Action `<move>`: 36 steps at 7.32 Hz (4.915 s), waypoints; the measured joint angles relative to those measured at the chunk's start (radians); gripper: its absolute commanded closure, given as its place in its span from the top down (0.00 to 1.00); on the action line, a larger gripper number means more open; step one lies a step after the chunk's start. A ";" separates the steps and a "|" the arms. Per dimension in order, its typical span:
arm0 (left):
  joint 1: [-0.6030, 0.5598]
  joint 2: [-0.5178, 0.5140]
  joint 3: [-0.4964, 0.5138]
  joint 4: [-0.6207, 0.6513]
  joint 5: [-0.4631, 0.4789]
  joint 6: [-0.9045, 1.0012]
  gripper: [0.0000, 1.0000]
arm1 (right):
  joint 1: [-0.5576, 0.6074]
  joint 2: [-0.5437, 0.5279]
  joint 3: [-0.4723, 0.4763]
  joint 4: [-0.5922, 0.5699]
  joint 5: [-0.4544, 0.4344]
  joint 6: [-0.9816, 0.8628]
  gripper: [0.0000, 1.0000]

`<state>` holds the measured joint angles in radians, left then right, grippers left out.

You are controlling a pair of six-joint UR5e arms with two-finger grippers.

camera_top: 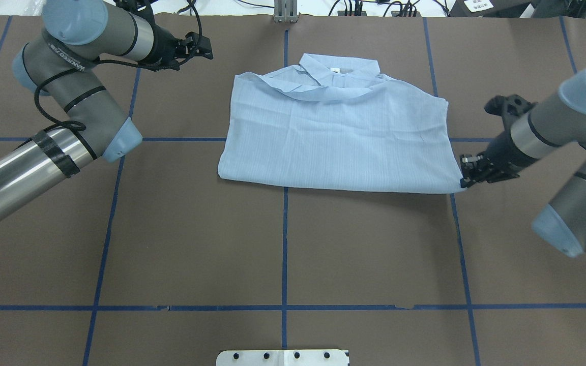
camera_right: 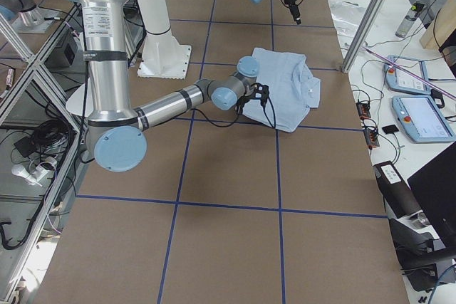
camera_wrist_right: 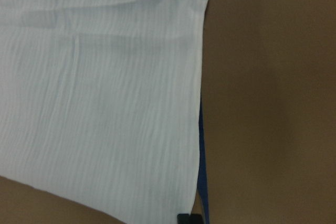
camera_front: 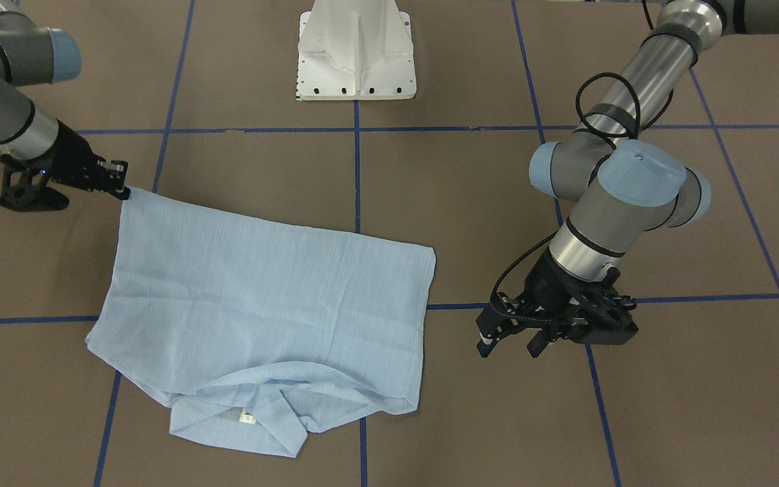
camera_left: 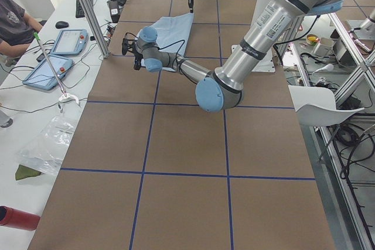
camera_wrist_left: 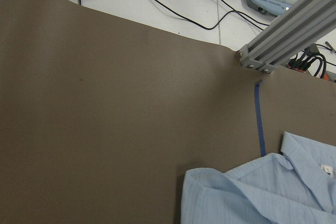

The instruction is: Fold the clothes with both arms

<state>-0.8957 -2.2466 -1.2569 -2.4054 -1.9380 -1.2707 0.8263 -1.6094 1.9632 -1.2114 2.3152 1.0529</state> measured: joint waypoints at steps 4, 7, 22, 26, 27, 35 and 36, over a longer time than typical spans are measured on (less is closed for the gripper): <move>0.002 0.037 -0.044 -0.001 0.002 0.001 0.95 | -0.377 -0.184 0.256 0.002 0.042 0.066 0.00; 0.005 0.066 -0.079 -0.001 0.001 0.000 0.98 | -0.551 -0.081 0.275 0.003 0.033 0.285 1.00; 0.428 0.011 -0.154 0.090 0.187 -0.440 0.91 | -0.109 0.154 0.196 0.004 -0.085 0.319 1.00; 0.434 0.012 -0.154 0.090 0.188 -0.440 0.88 | -0.107 0.152 0.195 0.004 -0.079 0.320 1.00; 0.435 0.012 -0.154 0.089 0.188 -0.440 0.87 | -0.106 0.152 0.195 0.004 -0.078 0.320 1.00; 0.437 0.010 -0.157 0.090 0.183 -0.440 0.00 | -0.103 0.148 0.192 0.004 -0.078 0.320 1.00; 0.435 0.011 -0.161 0.090 0.181 -0.440 0.00 | -0.102 0.147 0.193 0.004 -0.077 0.320 1.00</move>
<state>-0.4610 -2.2352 -1.4180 -2.3152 -1.7574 -1.7104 0.7242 -1.4626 2.1558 -1.2072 2.2379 1.3729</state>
